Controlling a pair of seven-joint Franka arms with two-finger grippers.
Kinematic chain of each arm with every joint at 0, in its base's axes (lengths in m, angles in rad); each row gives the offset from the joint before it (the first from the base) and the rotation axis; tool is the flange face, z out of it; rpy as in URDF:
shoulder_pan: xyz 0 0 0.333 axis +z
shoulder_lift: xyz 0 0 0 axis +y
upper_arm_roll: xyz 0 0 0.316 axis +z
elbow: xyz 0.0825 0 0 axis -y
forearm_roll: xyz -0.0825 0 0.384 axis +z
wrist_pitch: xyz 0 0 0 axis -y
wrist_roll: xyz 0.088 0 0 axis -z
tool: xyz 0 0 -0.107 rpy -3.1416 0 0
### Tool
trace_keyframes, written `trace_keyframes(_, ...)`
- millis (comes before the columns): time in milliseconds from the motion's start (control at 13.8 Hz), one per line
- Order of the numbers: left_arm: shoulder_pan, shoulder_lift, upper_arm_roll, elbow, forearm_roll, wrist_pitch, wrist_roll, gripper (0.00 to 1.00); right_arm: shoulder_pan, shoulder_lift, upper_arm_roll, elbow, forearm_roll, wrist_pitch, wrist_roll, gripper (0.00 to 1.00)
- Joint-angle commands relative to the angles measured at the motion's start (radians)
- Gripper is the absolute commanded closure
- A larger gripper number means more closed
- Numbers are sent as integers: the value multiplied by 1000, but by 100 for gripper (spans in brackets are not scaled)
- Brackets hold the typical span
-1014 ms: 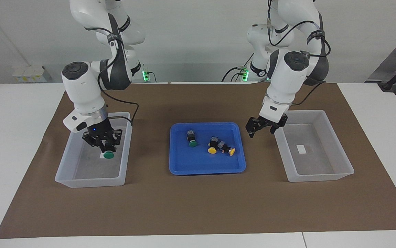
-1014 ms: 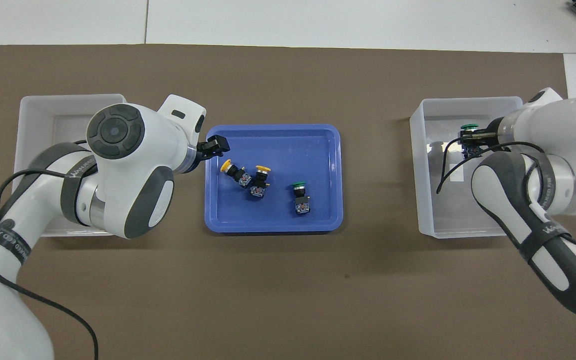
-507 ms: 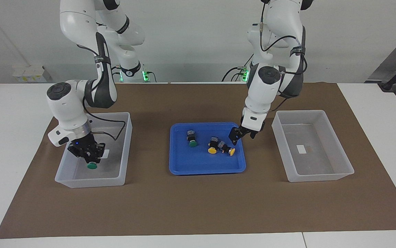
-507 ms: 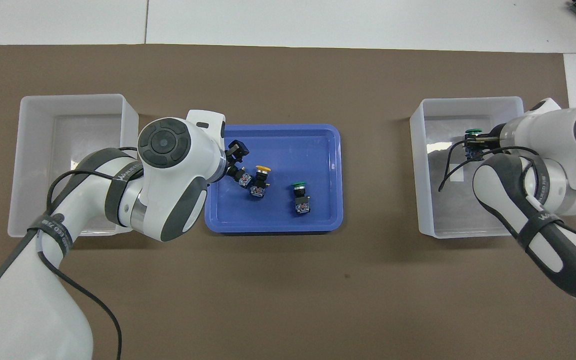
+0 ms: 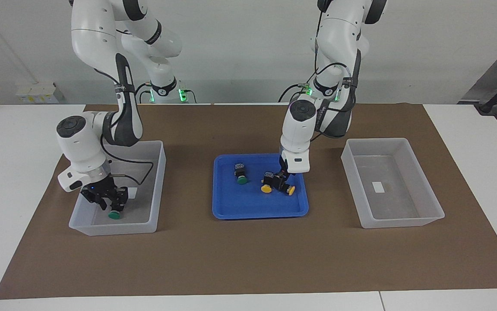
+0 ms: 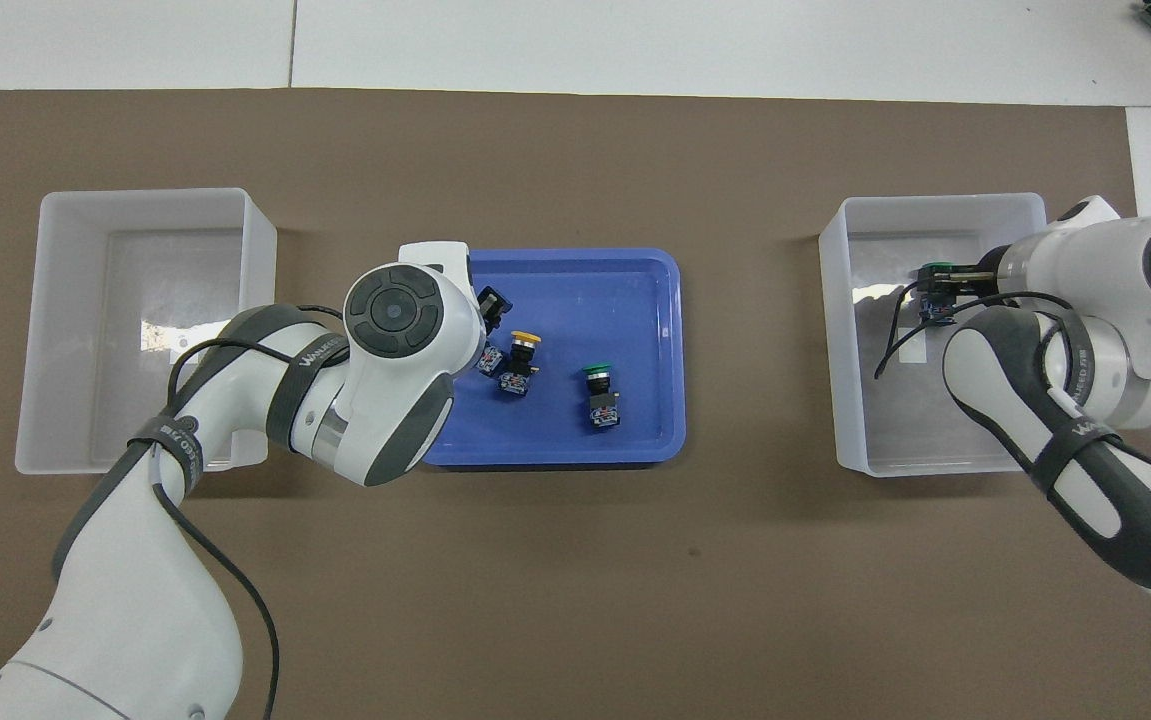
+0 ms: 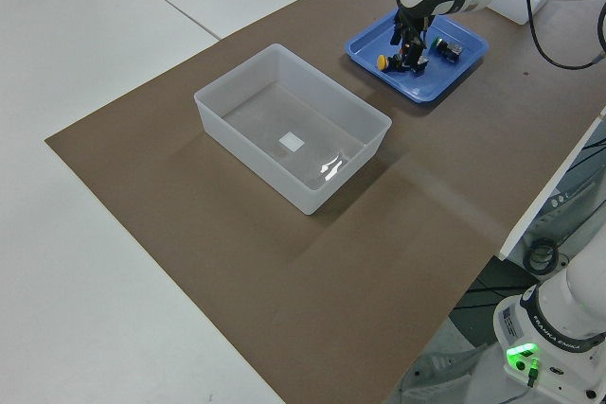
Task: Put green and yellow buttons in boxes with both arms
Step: 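Grasp a yellow-capped button with the left gripper in the tray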
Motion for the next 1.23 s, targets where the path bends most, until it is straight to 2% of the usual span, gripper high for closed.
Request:
trace_keyframes(0, -23, 9, 16, -35, 26, 56, -45, 7, 4, -49, 15, -1, -4, -1, -12, 4)
trace_keyframes(217, -23, 19, 16, -41, 29, 79, -57, 13, 39, -140, 20, 14, -6, -120, -10, 0)
trace_keyframes(362, -23, 19, 16, -58, 29, 113, -57, 22, 68, -188, 20, 22, -4, -198, -7, 0)
trace_keyframes(724, -21, 19, 16, -60, 29, 114, -55, 63, 157, -332, 20, 22, -3, -408, 103, 0)
trace_keyframes(869, -21, 19, 16, -52, 44, 114, -49, 78, 192, -354, 20, 20, -3, -461, 149, 0)
trace_keyframes(1086, -14, 19, 16, -34, 85, 105, -42, 100, 208, -354, 20, 20, 26, -458, 196, 0)
trace_keyframes(1159, -12, 22, 16, -16, 89, 93, -37, 100, 209, -354, 20, 20, 55, -458, 196, 0)
